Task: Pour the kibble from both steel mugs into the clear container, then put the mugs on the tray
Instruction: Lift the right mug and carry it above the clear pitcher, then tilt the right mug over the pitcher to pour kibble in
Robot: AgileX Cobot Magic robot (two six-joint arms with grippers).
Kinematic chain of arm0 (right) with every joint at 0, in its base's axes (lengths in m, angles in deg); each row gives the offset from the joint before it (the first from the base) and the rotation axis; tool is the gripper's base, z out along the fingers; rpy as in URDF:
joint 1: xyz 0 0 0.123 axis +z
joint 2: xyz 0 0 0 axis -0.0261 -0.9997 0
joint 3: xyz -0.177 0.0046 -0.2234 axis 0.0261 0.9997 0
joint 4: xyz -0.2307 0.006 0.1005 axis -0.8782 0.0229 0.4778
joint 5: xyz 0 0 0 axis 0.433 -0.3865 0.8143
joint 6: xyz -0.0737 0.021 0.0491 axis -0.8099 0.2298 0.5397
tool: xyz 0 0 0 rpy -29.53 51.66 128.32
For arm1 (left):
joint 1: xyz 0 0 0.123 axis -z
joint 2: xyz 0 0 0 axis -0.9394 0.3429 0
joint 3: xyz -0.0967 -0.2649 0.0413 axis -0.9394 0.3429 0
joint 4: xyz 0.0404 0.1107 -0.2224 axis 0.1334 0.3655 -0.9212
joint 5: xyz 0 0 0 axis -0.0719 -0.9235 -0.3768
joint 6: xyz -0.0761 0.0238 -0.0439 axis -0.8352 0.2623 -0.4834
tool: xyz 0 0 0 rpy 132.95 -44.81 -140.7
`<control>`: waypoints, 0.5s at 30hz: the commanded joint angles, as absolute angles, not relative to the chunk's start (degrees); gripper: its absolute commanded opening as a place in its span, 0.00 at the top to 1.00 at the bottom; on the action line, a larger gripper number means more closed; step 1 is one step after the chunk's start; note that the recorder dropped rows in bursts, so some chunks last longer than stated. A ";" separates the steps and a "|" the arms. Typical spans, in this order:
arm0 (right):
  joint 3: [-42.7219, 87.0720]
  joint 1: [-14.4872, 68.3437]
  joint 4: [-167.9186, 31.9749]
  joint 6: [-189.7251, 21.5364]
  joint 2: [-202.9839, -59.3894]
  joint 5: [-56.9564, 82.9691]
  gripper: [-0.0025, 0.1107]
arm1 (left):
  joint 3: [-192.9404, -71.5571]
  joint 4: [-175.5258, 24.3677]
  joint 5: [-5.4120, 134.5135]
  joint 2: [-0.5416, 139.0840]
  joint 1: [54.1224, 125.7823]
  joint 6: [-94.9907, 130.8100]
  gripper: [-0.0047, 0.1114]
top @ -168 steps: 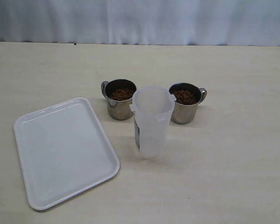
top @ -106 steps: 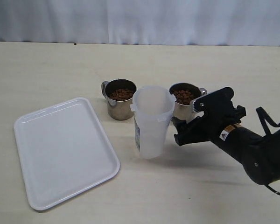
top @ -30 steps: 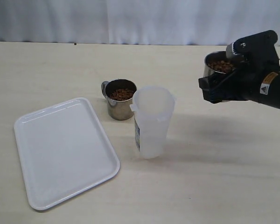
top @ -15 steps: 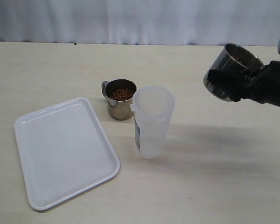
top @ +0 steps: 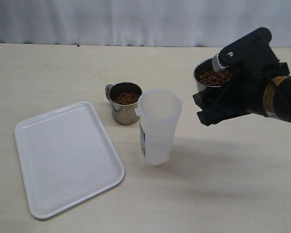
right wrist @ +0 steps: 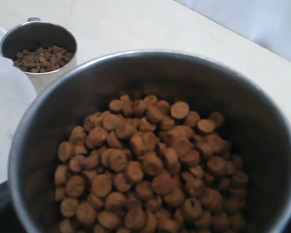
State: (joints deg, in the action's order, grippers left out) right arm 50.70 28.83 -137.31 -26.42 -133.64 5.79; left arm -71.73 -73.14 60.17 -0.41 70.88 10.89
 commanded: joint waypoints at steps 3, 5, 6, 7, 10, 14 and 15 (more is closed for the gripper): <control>48.20 34.21 -143.09 -26.62 -133.00 -2.09 0.94 | -71.56 -73.28 60.56 -0.54 71.29 10.89 0.96; 47.81 35.80 -144.79 -26.62 -133.00 -2.73 0.94 | -71.56 -73.28 60.56 -0.54 71.29 10.89 0.96; 47.81 36.45 -145.89 -26.62 -133.00 -3.65 0.94 | -71.56 -73.28 60.56 -0.54 71.29 10.89 0.96; 47.81 37.31 -148.05 -26.35 -133.00 -4.87 0.94 | -71.56 -73.28 60.56 -0.54 71.29 10.89 0.96; 47.81 39.67 -154.92 -22.77 -133.00 -8.56 0.94 | -71.56 -73.28 60.56 -0.54 71.29 10.89 0.96; 45.25 42.35 -159.78 -20.38 -133.74 -9.81 0.94 | -71.56 -73.28 60.56 -0.54 71.29 10.89 0.96; 44.44 42.35 -160.92 -21.72 -134.61 -9.43 0.94 | -71.56 -73.28 60.56 -0.54 71.29 10.89 0.96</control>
